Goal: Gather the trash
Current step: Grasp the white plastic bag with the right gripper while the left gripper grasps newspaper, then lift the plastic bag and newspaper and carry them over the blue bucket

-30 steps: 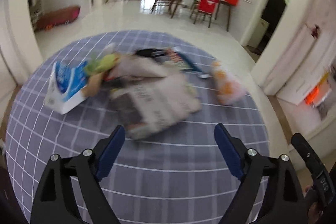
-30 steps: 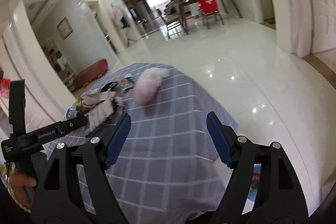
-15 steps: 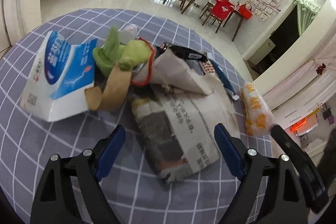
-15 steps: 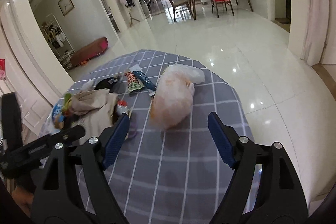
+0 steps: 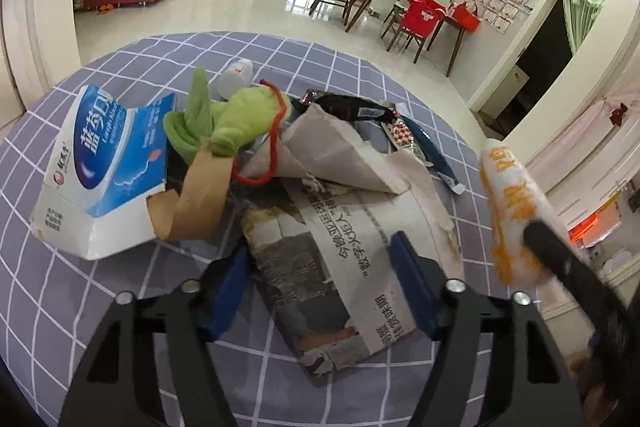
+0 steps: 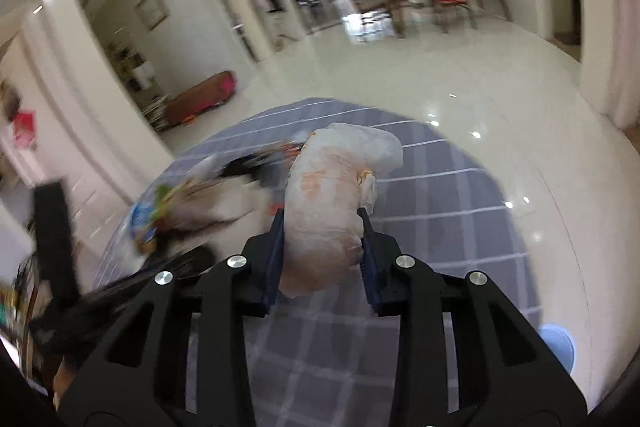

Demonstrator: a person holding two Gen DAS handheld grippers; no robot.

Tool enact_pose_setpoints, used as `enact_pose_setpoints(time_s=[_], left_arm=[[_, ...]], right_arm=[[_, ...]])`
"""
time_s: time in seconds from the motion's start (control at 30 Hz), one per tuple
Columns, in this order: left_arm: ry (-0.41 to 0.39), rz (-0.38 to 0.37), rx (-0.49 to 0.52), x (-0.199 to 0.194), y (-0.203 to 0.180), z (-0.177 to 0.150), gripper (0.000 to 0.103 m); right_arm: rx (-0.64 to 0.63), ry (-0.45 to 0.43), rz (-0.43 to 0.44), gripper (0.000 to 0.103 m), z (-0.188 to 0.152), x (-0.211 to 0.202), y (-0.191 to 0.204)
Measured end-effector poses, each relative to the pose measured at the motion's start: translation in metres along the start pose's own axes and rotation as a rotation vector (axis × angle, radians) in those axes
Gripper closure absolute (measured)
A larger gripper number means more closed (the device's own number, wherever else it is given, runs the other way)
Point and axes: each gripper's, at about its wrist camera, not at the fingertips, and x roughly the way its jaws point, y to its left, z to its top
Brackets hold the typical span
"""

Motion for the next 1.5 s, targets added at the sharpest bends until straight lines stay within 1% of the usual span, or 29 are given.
enact_pose_setpoints(time_s=[0.03,0.1,0.2,0.27,0.33,0.37,0.43,0.47,0.53,0.63,0.67,0.7,0.8,0.93,1.03,1.1,1.17,1.2,1.23,1.27,1.3,1.33,1.37,1.4,1.43,1.5], left_arm=[[0.002,0.000,-0.010,-0.002,0.001,-0.002,0.042],[0.008,-0.018,-0.020,-0.004,0.004,-0.004,0.048],[0.017,-0.047,-0.045,-0.006,0.008,-0.006,0.054],[0.027,-0.100,-0.091,-0.007,0.013,-0.007,0.055],[0.022,-0.123,-0.103,-0.009,0.015,-0.010,0.057],[0.013,-0.125,-0.107,-0.010,0.015,-0.011,0.060],[-0.004,-0.126,-0.102,-0.014,0.014,-0.012,0.063],[-0.010,-0.128,-0.096,-0.016,0.012,-0.013,0.068],[-0.015,-0.131,-0.096,-0.017,0.012,-0.014,0.071],[-0.029,-0.148,-0.120,-0.018,0.018,-0.012,0.077],[-0.039,-0.156,-0.123,-0.021,0.019,-0.012,0.082],[-0.053,-0.166,-0.119,-0.025,0.020,-0.013,0.086],[-0.096,-0.208,-0.082,-0.041,0.014,-0.012,0.093],[-0.127,-0.258,-0.001,-0.063,-0.003,-0.015,0.098],[-0.137,-0.250,0.050,-0.075,-0.015,-0.020,0.099],[-0.137,-0.252,0.058,-0.080,-0.020,-0.025,0.099],[-0.124,-0.263,0.112,-0.082,-0.036,-0.031,0.096],[-0.118,-0.256,0.132,-0.082,-0.040,-0.035,0.094],[-0.107,-0.235,0.156,-0.079,-0.047,-0.037,0.094],[-0.114,-0.208,0.170,-0.078,-0.050,-0.038,0.093],[-0.120,-0.177,0.177,-0.076,-0.053,-0.040,0.093],[-0.107,-0.153,0.179,-0.071,-0.054,-0.043,0.093],[-0.097,-0.154,0.171,-0.069,-0.054,-0.044,0.094],[-0.093,-0.155,0.162,-0.068,-0.053,-0.045,0.097],[-0.105,-0.140,0.155,-0.070,-0.053,-0.047,0.097],[-0.138,-0.141,0.145,-0.080,-0.053,-0.049,0.098]], right_arm=[[-0.023,0.015,0.002,0.070,-0.003,0.003,0.008],[-0.055,0.044,-0.007,0.070,-0.009,0.011,0.017],[-0.053,0.070,-0.007,0.070,-0.017,0.020,0.019],[-0.049,0.085,-0.007,0.070,-0.019,0.024,0.019],[-0.047,0.095,-0.005,0.070,-0.024,0.028,0.022],[-0.046,0.098,-0.003,0.071,-0.024,0.028,0.022],[-0.048,0.105,-0.005,0.071,-0.026,0.029,0.023],[-0.049,0.109,-0.005,0.071,-0.026,0.030,0.023],[-0.051,0.115,-0.009,0.071,-0.027,0.030,0.022],[-0.042,0.119,-0.004,0.071,-0.028,0.032,0.022],[-0.040,0.119,-0.005,0.071,-0.028,0.032,0.022],[-0.040,0.118,-0.008,0.071,-0.028,0.031,0.022],[-0.041,0.105,-0.015,0.071,-0.031,0.029,0.025],[-0.039,0.094,-0.008,0.071,-0.035,0.022,0.025],[-0.045,0.089,-0.004,0.071,-0.040,0.015,0.028],[-0.047,0.083,0.003,0.071,-0.043,0.010,0.031],[-0.046,0.082,-0.001,0.072,-0.046,0.004,0.032],[-0.044,0.080,0.000,0.072,-0.047,0.002,0.031],[-0.037,0.079,0.008,0.072,-0.049,0.000,0.030],[-0.031,0.078,0.014,0.072,-0.050,-0.002,0.029],[-0.032,0.078,0.020,0.072,-0.052,-0.006,0.029],[-0.034,0.075,0.021,0.072,-0.052,-0.008,0.032],[-0.038,0.067,0.017,0.072,-0.053,-0.011,0.033],[-0.043,0.054,0.015,0.072,-0.055,-0.017,0.033],[-0.041,0.044,0.015,0.072,-0.055,-0.021,0.033],[-0.039,0.011,0.026,0.072,-0.054,-0.034,0.033]])
